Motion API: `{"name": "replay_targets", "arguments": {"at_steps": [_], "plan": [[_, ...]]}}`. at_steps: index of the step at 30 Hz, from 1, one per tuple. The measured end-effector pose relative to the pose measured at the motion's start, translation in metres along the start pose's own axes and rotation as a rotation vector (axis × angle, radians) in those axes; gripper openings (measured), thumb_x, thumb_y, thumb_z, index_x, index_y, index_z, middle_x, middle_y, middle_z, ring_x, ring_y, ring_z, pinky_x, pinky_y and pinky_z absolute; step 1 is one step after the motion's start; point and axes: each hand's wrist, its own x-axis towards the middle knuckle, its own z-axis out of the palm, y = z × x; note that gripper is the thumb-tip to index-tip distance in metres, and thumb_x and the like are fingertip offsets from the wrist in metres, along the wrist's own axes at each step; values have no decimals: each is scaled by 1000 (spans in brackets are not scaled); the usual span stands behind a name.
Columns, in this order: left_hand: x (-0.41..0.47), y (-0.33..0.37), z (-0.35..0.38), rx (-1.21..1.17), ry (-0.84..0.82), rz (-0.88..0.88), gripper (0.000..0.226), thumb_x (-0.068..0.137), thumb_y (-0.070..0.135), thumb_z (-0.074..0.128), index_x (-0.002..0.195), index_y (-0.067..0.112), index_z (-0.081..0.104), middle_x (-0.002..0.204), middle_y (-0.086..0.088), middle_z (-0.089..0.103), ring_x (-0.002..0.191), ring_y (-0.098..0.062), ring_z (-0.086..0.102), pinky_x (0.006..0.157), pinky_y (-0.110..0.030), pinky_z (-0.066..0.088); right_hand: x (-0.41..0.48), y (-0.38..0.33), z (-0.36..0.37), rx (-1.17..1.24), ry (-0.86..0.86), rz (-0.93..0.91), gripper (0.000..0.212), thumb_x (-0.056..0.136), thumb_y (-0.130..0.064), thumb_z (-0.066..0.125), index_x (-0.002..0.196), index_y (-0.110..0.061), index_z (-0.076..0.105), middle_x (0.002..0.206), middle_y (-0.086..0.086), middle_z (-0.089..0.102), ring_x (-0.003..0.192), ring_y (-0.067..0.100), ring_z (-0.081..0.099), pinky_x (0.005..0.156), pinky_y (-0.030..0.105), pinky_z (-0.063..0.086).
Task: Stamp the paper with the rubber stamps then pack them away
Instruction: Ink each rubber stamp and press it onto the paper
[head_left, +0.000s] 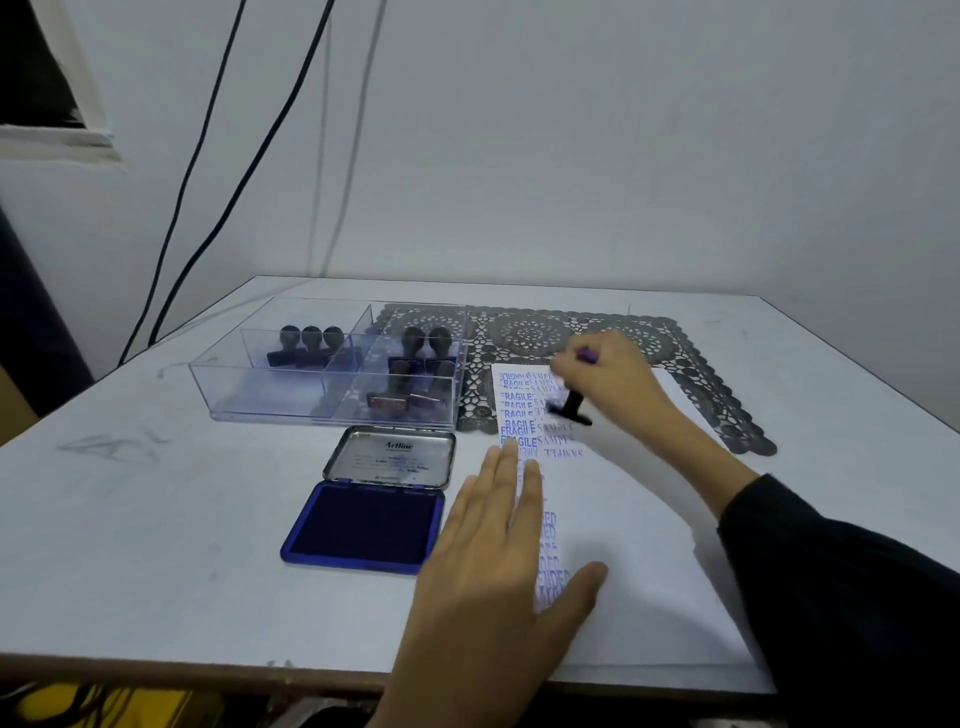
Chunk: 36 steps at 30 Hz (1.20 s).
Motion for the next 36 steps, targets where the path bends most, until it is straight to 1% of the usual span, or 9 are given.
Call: {"name": "replay_targets", "arguments": {"at_steps": [4,6,11,14,19,22,26,31,36], "plan": [[-8,-18,-51,-73,-41,-203,95,71,81,28,151,33,13,156,23,-4,139,11,-9,107,-3,-7,2,-27,-20,249,61,-19,34,83,-18,60,52,-15,44,57,7,47,51,13,38,55,24,29],[-17,-39,-70,-104,-53,-310,97,60,87,28,146,48,7,149,38,-10,133,21,-13,99,4,-8,-3,-41,-21,271,-12,-29,33,87,-15,60,57,-11,45,55,2,47,42,5,35,45,16,28],[-38,-95,-98,-188,-149,-493,105,50,96,44,143,57,14,143,49,1,134,22,1,118,-31,17,-15,-66,-4,195,-215,-60,22,87,-23,64,73,-13,50,60,-6,44,53,7,39,49,17,29],[-42,-105,-106,-207,-217,-540,112,44,99,44,143,57,12,144,47,1,135,19,4,118,-36,19,-23,-80,16,146,-381,-115,17,86,-23,66,80,-15,52,64,-8,45,53,6,42,54,21,34],[-42,-97,-107,-123,-248,-528,120,41,102,30,147,49,7,147,41,-5,137,15,-1,116,-27,16,-28,-101,48,6,-601,-277,20,81,-23,73,86,-8,60,72,-2,55,64,10,49,62,27,40],[-42,-96,-107,-74,-263,-535,122,41,101,25,148,47,4,146,40,-11,125,27,-14,114,-22,11,-29,-110,59,-65,-701,-342,19,85,-23,68,91,-7,59,89,9,64,80,22,58,75,37,46],[-43,-95,-107,-16,-291,-525,120,45,100,21,149,44,1,139,41,-17,108,34,-25,111,-17,7,-32,-119,63,-167,-794,-426,8,89,-24,61,90,-20,54,85,-6,61,71,5,51,69,27,41],[-41,-94,-106,37,-313,-520,120,46,98,17,150,41,0,137,38,-20,110,29,-27,111,-17,8,-41,-116,75,-340,-781,-519,12,89,-30,57,86,-27,46,75,-12,51,72,11,47,68,34,39],[-40,-94,-103,122,-344,-499,120,48,98,8,151,38,-5,139,33,-19,123,17,-19,112,-18,8,-50,-99,91,-268,-476,-462,35,90,-55,49,72,-25,43,60,-9,49,62,8,47,63,33,41]]}}
